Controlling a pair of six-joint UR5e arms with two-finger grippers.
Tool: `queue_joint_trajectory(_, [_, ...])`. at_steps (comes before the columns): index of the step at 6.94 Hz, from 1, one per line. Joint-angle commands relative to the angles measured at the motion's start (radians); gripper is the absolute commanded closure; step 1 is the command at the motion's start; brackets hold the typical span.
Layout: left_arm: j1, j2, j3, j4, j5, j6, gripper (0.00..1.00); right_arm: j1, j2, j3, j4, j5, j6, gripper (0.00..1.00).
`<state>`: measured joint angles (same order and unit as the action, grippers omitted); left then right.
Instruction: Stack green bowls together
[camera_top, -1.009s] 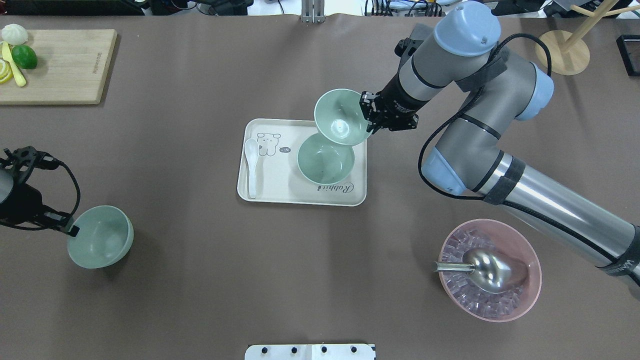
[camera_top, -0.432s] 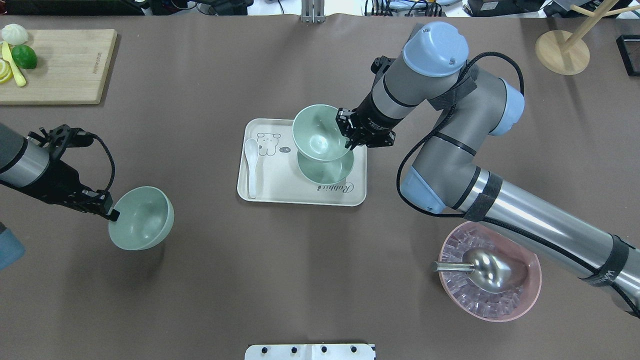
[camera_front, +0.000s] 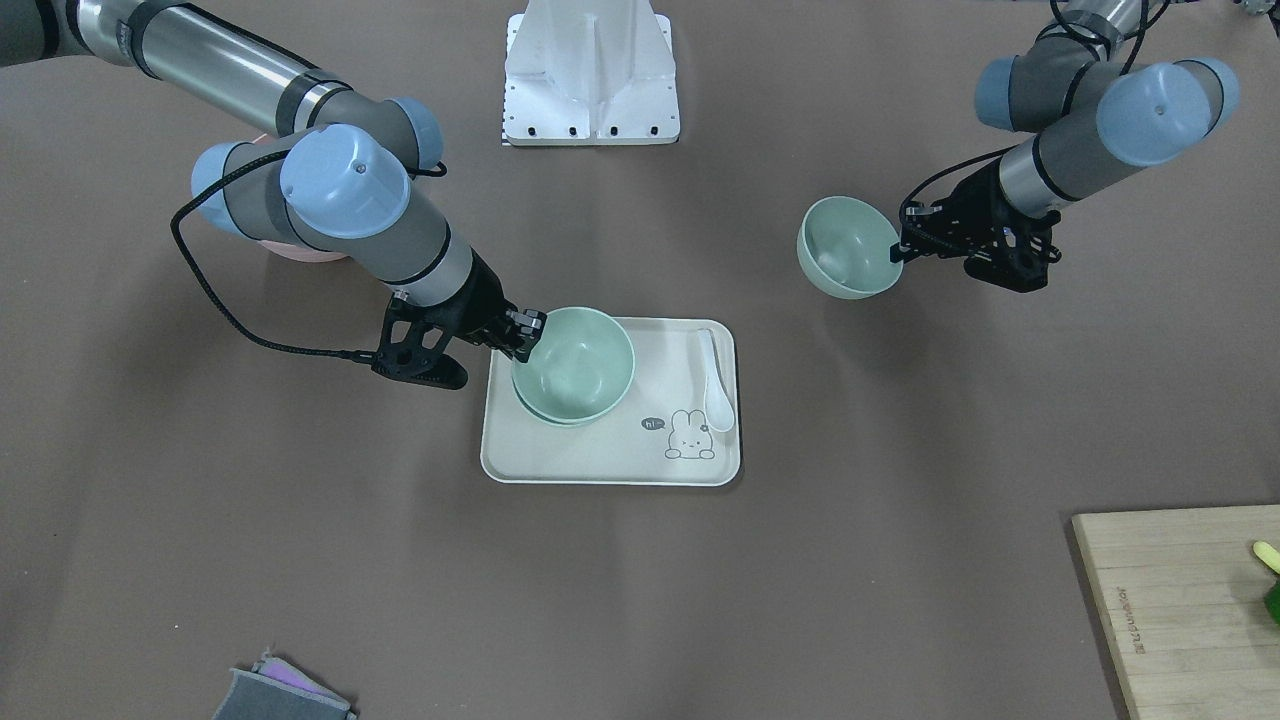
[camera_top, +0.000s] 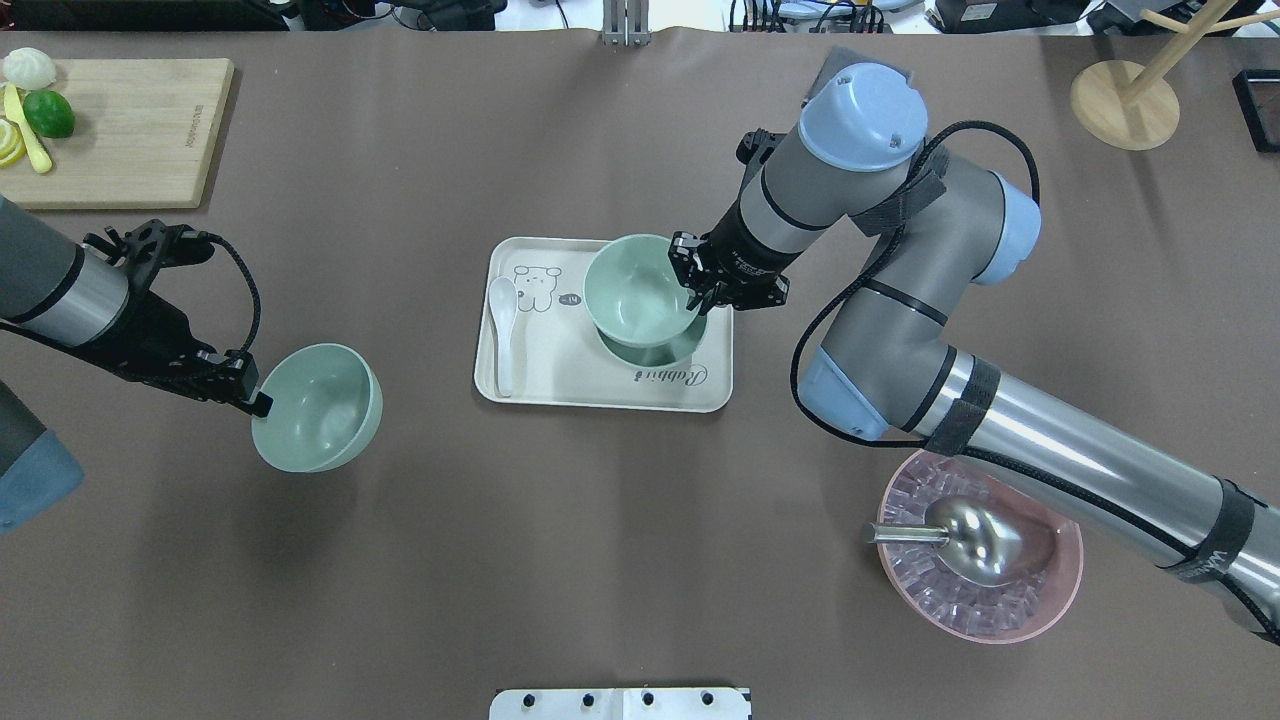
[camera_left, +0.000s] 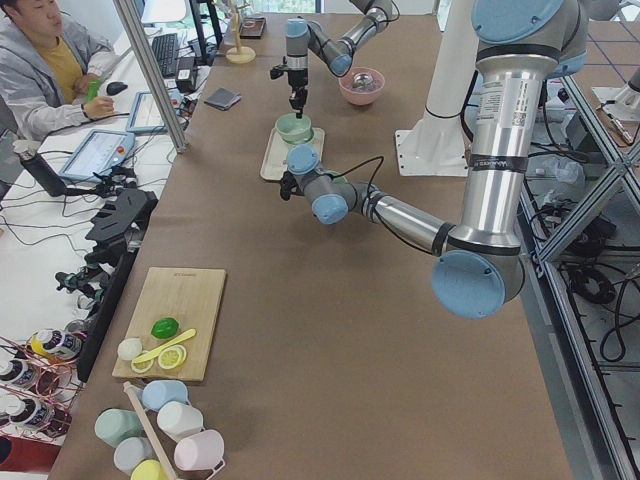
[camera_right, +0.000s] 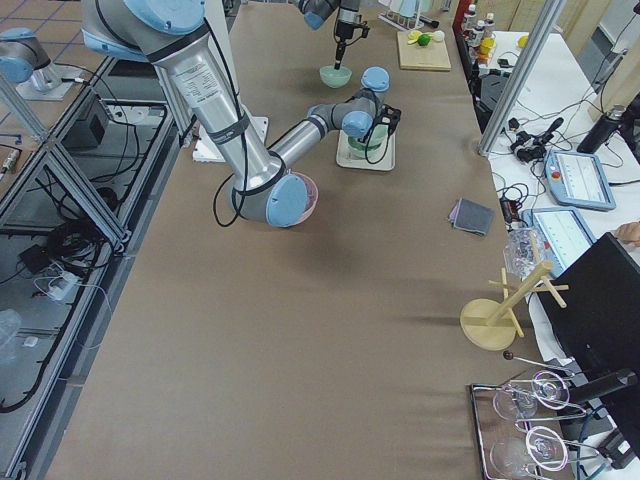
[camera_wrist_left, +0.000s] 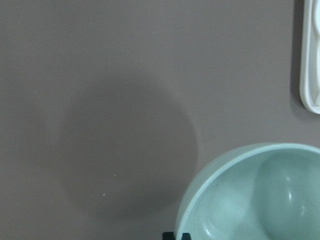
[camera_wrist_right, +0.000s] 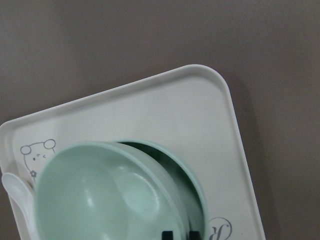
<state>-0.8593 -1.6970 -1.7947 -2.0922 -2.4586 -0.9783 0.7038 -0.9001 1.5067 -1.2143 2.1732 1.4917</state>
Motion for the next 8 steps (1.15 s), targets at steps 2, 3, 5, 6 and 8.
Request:
queue_joint_trajectory(2, [0.002,-0.325,0.162,0.000,0.012,-0.297,1.00,0.029,-0.090,0.109,-0.008,0.019,-0.004,0.00])
queue_joint_trajectory(3, [0.006,-0.410,0.217,0.000,0.062,-0.330,1.00,0.087,-0.130,0.133,-0.010,0.069,-0.007,0.00])
queue_joint_trajectory(5, [0.017,-0.553,0.340,-0.002,0.089,-0.373,1.00,0.230,-0.224,0.142,-0.008,0.164,-0.156,0.00])
queue_joint_trajectory(6, [0.063,-0.579,0.347,-0.002,0.136,-0.402,1.00,0.270,-0.285,0.150,-0.008,0.177,-0.254,0.00])
queue_joint_trajectory(8, [0.150,-0.625,0.351,0.000,0.236,-0.451,1.00,0.337,-0.371,0.135,-0.010,0.181,-0.446,0.00])
